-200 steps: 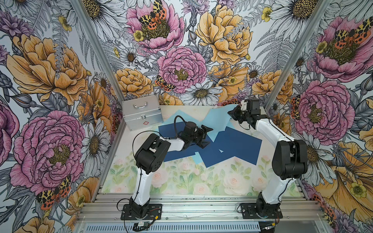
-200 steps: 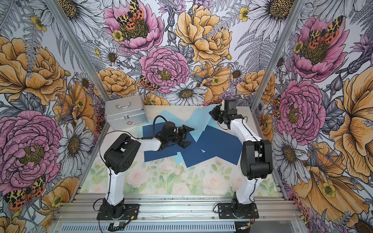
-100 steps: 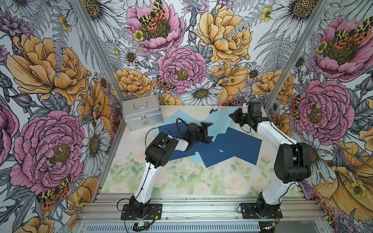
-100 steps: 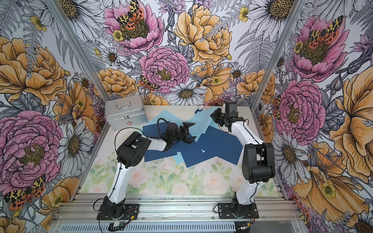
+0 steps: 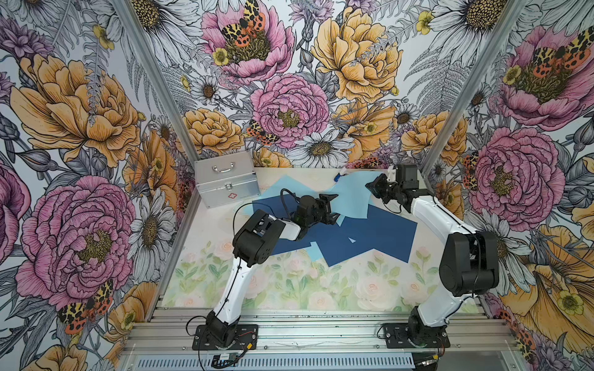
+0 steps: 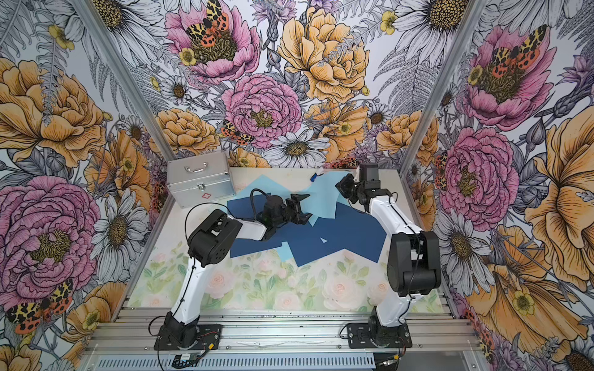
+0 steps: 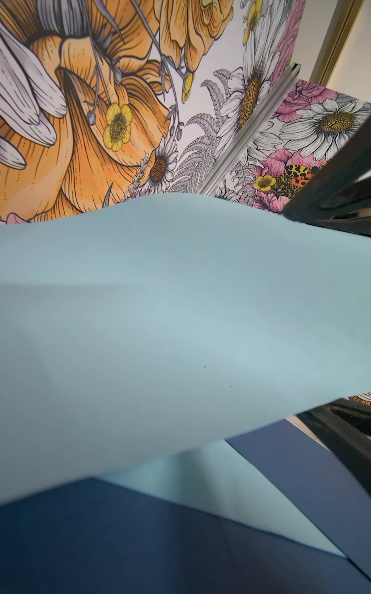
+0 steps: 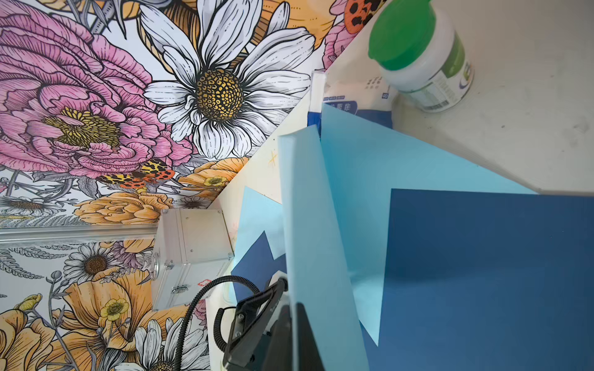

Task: Sort the scattered colored papers by color
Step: Pick up the colored paper.

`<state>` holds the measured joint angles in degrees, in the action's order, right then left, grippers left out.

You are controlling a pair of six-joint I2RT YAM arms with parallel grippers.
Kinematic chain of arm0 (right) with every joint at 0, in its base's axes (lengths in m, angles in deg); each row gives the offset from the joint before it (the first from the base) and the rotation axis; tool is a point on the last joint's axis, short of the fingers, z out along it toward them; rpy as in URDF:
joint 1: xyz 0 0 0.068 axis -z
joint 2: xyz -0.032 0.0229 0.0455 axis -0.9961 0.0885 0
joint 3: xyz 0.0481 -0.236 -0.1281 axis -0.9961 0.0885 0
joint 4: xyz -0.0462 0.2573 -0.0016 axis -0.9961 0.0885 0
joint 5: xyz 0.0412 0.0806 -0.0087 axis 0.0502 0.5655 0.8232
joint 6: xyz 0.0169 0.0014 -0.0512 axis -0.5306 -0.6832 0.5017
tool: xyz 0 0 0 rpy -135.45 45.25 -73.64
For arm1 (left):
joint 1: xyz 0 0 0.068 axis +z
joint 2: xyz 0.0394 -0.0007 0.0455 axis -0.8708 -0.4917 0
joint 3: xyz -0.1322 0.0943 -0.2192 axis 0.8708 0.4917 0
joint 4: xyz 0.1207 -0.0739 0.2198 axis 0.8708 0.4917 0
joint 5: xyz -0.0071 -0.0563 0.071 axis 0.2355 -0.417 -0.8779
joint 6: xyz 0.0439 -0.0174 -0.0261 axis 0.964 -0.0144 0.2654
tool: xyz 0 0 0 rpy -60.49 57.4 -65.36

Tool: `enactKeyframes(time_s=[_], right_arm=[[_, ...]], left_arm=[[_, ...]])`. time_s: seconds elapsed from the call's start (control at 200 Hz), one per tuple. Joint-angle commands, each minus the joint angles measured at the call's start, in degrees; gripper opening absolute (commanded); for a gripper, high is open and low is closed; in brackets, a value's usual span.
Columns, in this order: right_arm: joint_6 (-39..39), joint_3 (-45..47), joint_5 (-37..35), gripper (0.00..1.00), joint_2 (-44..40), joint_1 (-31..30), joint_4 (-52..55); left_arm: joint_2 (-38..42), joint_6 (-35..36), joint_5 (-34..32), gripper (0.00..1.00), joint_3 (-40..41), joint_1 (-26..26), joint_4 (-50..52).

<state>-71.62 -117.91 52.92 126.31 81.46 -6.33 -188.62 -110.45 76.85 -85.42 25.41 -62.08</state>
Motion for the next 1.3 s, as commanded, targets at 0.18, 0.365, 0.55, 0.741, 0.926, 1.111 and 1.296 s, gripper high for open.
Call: enactKeyframes(time_s=[0.18,0.365,0.55,0.741,0.926,1.111,1.296], right_arm=[[-1.5,-0.6,-0.8,0.00,-1.9,-0.4,-0.7],[-1.9,0.1,-0.4,0.00,-2.8,-0.5,-0.7],[-2.1,2.1,-0.4,0.00,-3.8,-0.5,-0.7],[-1.8,4.0,-0.7,0.00,-4.2,-0.4,-0.7],[-1.6,5.4,-1.2,0.00,-4.3,-0.2,-0.6],[-1.2,6.2,-1.5,0.00,-4.3,-0.1,-0.5],[-0.1,7.0,-2.2,0.00,-4.3,0.4,0.4]], left_arm=[[0.6,2.0,0.0,0.84,1.9,-1.8,1.7],[-1.8,0.4,-2.3,0.85,-0.1,-3.2,0.0],[-4.0,-1.9,-4.7,0.81,-2.2,-3.4,-4.2],[-2.8,-2.1,-7.7,0.60,0.4,-3.0,-7.1],[-2.5,-1.6,-6.2,0.41,1.3,-2.3,-7.3],[0.1,2.4,-4.5,0.34,3.1,-1.5,-4.0],[3.5,9.1,-1.7,0.15,1.8,-0.3,4.6]])
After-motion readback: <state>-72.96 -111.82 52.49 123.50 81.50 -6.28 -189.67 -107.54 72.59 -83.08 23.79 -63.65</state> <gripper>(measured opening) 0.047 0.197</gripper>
